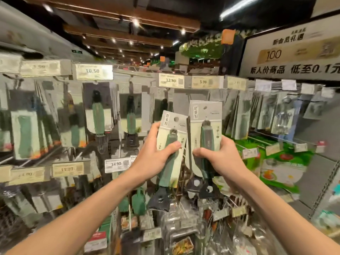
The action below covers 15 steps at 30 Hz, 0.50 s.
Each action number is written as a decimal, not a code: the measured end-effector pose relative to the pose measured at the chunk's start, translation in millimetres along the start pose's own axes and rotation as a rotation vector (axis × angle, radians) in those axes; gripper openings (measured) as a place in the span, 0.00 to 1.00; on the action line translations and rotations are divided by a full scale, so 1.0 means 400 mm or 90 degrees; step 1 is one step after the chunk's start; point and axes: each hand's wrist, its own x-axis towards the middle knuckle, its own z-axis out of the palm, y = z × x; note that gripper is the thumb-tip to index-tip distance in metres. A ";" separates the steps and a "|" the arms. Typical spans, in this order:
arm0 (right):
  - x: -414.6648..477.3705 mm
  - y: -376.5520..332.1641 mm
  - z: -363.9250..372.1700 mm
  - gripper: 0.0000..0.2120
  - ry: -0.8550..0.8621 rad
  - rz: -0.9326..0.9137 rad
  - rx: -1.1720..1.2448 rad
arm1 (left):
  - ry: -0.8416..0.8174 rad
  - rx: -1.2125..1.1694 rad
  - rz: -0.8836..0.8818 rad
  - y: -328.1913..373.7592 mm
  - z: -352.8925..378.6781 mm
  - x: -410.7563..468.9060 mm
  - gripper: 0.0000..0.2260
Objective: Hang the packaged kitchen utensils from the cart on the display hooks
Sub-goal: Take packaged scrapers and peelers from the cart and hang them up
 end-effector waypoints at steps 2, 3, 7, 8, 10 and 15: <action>0.059 0.013 0.001 0.12 -0.006 -0.008 0.000 | 0.029 -0.028 -0.014 -0.010 0.013 0.044 0.21; 0.087 0.019 0.000 0.12 -0.010 -0.015 0.002 | 0.046 -0.033 -0.013 -0.014 0.019 0.065 0.20; 0.181 0.044 -0.002 0.12 -0.050 -0.044 0.037 | 0.117 0.002 -0.008 -0.029 0.034 0.141 0.29; 0.200 0.050 -0.001 0.12 -0.063 -0.049 0.046 | 0.131 0.007 0.000 -0.034 0.037 0.157 0.28; 0.237 0.062 -0.002 0.13 -0.089 -0.057 0.062 | 0.164 0.038 -0.007 -0.045 0.044 0.192 0.31; 0.319 0.084 -0.026 0.14 -0.144 -0.087 0.073 | 0.199 0.079 -0.028 -0.050 0.047 0.269 0.26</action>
